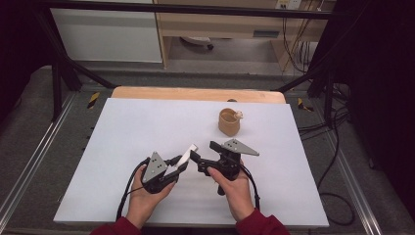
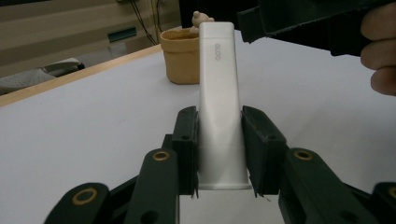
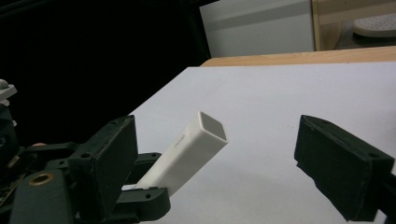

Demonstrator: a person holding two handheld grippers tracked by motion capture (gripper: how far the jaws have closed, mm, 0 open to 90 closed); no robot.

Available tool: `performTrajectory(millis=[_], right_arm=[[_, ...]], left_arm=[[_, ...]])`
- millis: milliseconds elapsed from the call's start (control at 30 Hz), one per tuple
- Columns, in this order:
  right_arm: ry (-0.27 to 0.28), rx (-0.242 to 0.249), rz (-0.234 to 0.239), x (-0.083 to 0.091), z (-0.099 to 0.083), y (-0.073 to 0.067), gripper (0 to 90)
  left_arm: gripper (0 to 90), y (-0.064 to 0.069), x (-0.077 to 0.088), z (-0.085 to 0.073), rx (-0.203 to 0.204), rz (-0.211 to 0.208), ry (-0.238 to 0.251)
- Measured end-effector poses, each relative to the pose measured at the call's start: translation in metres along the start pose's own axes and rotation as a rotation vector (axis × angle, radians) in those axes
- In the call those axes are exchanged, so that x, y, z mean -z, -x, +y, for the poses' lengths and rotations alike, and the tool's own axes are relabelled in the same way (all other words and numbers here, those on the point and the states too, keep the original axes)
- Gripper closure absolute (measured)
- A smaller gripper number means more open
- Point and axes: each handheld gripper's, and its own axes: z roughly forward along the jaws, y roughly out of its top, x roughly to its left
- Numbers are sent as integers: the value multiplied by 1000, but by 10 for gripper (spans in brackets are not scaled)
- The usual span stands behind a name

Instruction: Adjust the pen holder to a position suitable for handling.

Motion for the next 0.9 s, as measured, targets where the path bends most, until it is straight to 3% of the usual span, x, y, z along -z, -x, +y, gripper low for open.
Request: performTrajectory(millis=[367,900], right_arm=[[-5,-71,50,-4,-7,2,207],[-18,-107,97,-7,-13,3,334]], left_arm=[[676,4,0,0,-7,-7,3],[676,5,0,1,-15,-9,6]])
